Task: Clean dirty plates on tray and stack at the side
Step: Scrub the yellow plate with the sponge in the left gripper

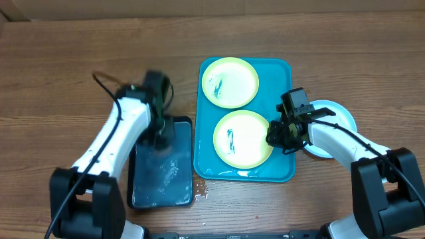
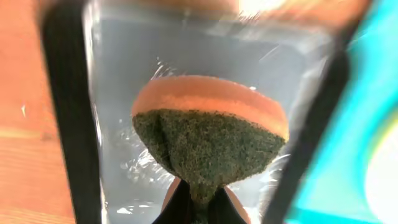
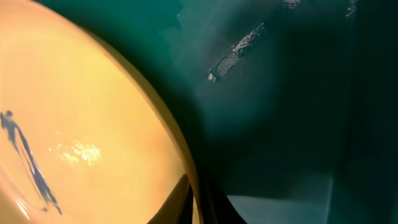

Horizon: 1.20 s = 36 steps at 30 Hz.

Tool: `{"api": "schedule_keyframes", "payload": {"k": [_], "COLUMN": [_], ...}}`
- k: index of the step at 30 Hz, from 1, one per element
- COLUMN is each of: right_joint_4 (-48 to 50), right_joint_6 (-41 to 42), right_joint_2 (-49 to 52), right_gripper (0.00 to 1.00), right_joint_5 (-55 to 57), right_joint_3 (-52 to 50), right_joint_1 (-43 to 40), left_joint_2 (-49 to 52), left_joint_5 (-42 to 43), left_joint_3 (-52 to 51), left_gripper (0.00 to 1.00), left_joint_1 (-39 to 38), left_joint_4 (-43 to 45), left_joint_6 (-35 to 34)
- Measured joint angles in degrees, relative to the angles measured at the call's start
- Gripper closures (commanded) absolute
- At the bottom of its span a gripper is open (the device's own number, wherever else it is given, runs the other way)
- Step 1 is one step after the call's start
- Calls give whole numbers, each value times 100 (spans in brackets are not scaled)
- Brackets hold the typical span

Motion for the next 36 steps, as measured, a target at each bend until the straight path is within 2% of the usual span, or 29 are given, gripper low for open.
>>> {"api": "schedule_keyframes", "payload": {"k": [5,12,19,25,36], "right_joint_4": [2,0,-24,-50,-63], "right_joint_6": [13,17,13,20,103], "right_joint_2": [0,0,0,0,4], "right_gripper": [96,96,96,96,96], "right_joint_5": [-7,-9,-11,-22,-68], "right_joint_3": [0,0,4,11,11], "right_joint_1": [-4,-4,-4,-4,17], "left_joint_2": [-7,131,1272,2098,2114], "left_joint_5": [518,1217,1292,1268,365], "left_joint_3": [968,846,754,721,804], "left_gripper": [96,96,96,96,96], "left_joint_1": [-363,-1432,-2413,-2494,-2170], "left_joint_4": [256,1497,1847,1943,1576], "left_joint_6": [0,-323,-828,-1128,-1204]}}
